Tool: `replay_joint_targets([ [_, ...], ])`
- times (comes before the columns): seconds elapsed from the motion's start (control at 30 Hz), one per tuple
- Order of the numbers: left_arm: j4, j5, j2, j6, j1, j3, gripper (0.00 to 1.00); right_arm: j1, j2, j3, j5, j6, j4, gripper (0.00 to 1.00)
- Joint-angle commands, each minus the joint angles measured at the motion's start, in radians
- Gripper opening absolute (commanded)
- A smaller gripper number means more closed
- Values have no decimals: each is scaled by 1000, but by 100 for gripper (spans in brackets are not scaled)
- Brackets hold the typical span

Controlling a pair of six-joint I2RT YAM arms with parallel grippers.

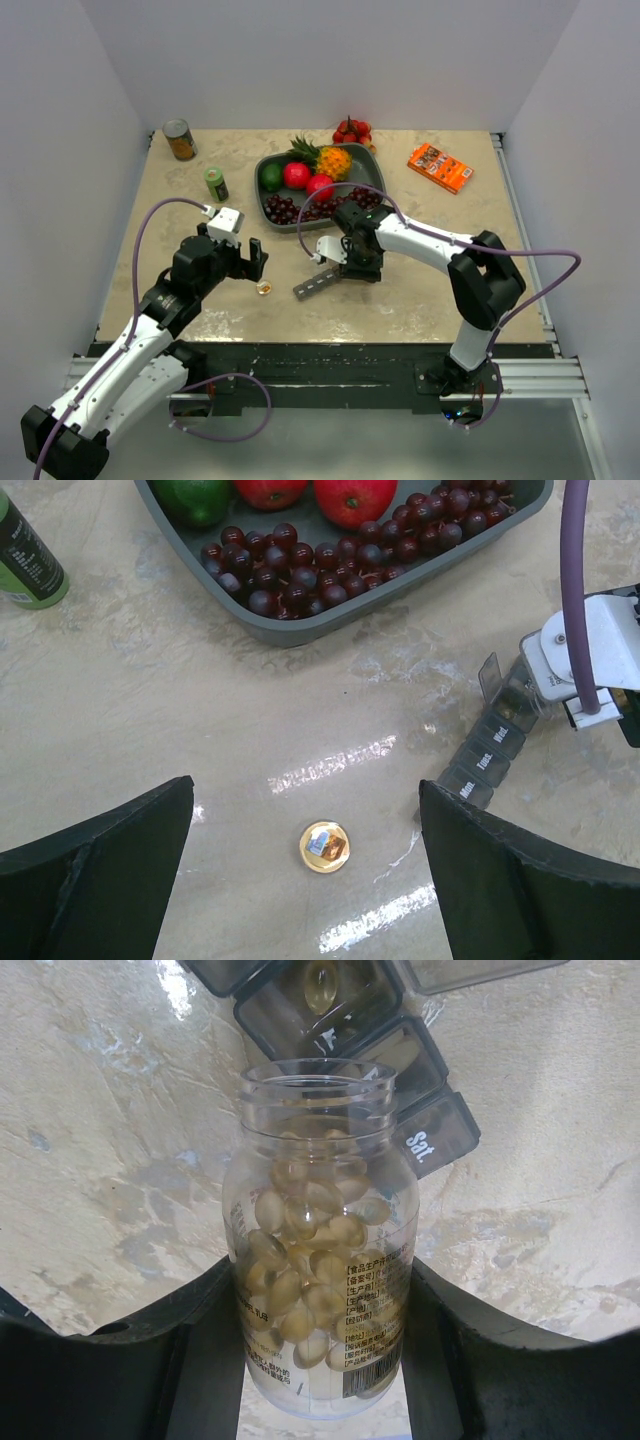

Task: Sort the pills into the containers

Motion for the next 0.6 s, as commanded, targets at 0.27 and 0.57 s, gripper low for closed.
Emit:
replay_joint_targets([
  [0.27, 17, -25, -17, 11, 7, 40, 98, 14, 28, 62, 30, 25, -39, 0],
  [0.57, 17, -23, -18, 11, 7, 40, 98, 23, 45, 89, 42, 33, -70, 0],
])
